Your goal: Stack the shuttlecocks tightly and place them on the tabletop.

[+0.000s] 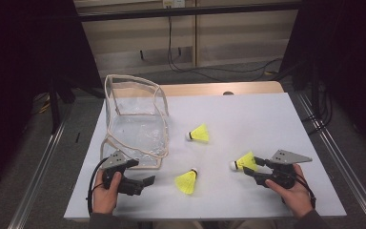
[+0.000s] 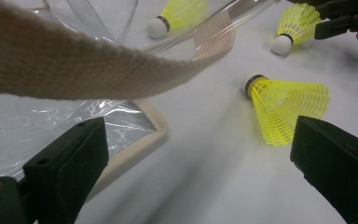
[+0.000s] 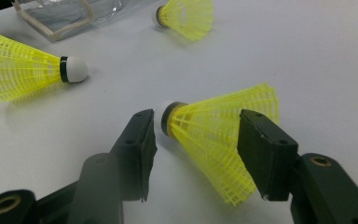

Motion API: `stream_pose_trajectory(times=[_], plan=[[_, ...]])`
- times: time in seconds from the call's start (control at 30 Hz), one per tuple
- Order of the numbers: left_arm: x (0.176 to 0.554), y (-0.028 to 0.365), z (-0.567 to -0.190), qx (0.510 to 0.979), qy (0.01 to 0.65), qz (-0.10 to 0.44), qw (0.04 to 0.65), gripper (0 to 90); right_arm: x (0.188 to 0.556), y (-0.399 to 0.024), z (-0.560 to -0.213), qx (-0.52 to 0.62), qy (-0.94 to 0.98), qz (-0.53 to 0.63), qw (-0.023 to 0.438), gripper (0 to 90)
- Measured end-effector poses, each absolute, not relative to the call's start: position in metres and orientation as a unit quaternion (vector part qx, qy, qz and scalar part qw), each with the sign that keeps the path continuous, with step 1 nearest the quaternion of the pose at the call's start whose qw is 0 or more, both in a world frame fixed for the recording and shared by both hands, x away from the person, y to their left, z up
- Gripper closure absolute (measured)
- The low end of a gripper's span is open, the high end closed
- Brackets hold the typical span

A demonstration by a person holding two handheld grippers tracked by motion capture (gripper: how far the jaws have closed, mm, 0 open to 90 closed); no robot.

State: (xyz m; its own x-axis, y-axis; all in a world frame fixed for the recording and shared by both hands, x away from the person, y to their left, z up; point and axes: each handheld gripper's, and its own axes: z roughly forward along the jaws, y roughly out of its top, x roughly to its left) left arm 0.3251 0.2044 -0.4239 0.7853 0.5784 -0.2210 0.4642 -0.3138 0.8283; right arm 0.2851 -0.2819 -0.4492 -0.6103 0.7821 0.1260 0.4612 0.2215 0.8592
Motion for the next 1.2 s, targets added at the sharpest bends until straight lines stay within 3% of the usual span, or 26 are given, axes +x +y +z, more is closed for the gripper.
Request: stream_pose_trajectory(times=[1.2], plan=[[0.3257,0.2053,-0.4237,0.807,0.322,0.061,0.492,4.2,0.2904,-0.2802,-0.4519,0.4,0.782,0.456,0.146,61.2]])
